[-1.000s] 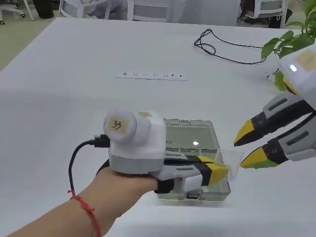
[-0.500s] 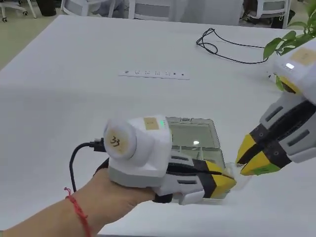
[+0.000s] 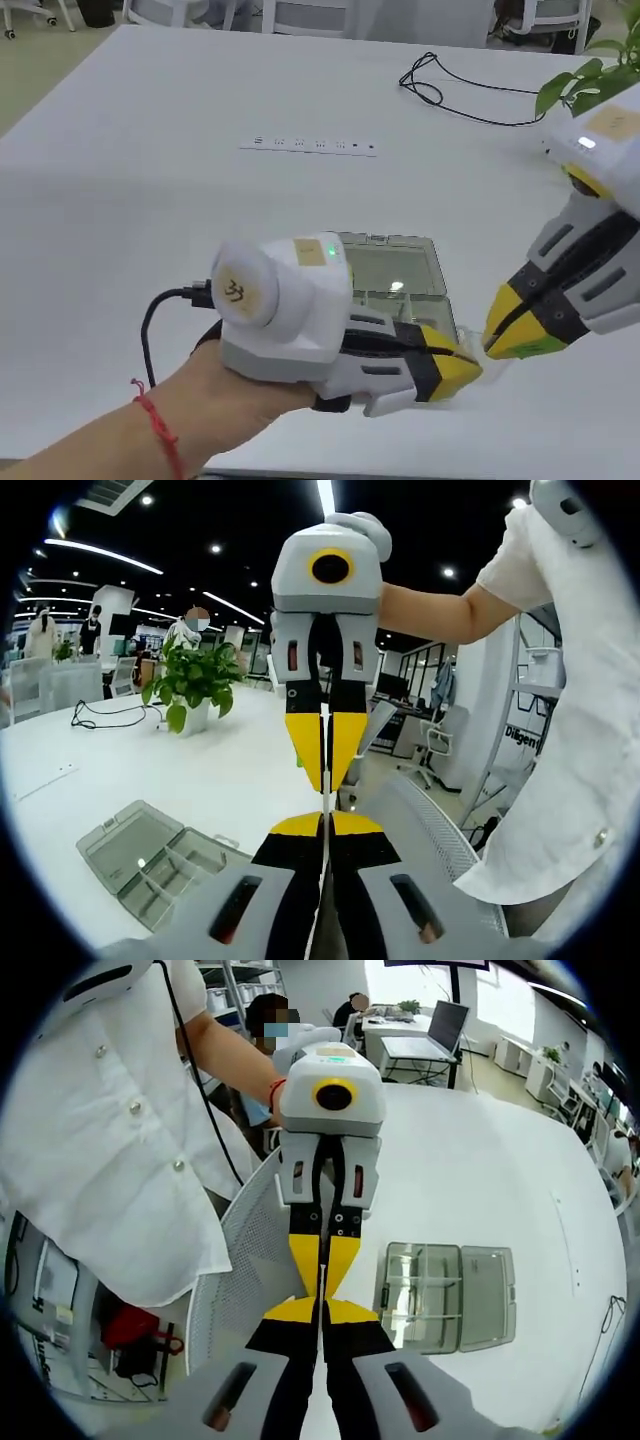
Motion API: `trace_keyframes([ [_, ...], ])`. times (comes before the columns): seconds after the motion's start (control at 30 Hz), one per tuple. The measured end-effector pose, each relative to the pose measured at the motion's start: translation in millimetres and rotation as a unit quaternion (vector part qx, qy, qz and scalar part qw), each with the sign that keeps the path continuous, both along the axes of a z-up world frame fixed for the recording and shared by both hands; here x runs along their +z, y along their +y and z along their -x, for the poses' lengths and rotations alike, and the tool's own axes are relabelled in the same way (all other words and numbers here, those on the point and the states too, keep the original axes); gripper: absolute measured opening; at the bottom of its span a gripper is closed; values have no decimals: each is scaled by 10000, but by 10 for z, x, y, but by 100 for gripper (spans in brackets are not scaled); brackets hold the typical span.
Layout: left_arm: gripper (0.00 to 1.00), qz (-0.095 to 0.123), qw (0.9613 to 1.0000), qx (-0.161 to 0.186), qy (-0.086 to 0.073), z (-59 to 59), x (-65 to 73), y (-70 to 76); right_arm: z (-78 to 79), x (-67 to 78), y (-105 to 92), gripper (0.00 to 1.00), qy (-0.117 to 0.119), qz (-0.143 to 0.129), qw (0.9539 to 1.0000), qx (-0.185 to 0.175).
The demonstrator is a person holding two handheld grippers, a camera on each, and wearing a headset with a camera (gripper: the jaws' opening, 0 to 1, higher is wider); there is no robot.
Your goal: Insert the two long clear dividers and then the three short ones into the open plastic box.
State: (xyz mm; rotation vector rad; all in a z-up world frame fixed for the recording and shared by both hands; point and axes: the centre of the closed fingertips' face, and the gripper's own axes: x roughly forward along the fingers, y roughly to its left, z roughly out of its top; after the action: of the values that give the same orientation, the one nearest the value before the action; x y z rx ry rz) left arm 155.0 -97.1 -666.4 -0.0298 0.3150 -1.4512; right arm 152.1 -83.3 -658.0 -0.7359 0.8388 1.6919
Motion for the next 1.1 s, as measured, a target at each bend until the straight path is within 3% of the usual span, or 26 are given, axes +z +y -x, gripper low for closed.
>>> trace_keyframes([
  [0.47, 0, -77, 9999, 115, -81, 3, -39, 49, -9, -38, 2, 3, -96, 35, 9999, -22],
  [0.83, 13, -204, 9993, 299, -75, -50, -119, 139, -127, -46, -35, 3, -232, 75, 9995, -194],
  [1.1, 23, -306, 9983, 483, -103, -141, -159, 255, -305, -76, -95, 3, -401, 137, 9982, -415],
])
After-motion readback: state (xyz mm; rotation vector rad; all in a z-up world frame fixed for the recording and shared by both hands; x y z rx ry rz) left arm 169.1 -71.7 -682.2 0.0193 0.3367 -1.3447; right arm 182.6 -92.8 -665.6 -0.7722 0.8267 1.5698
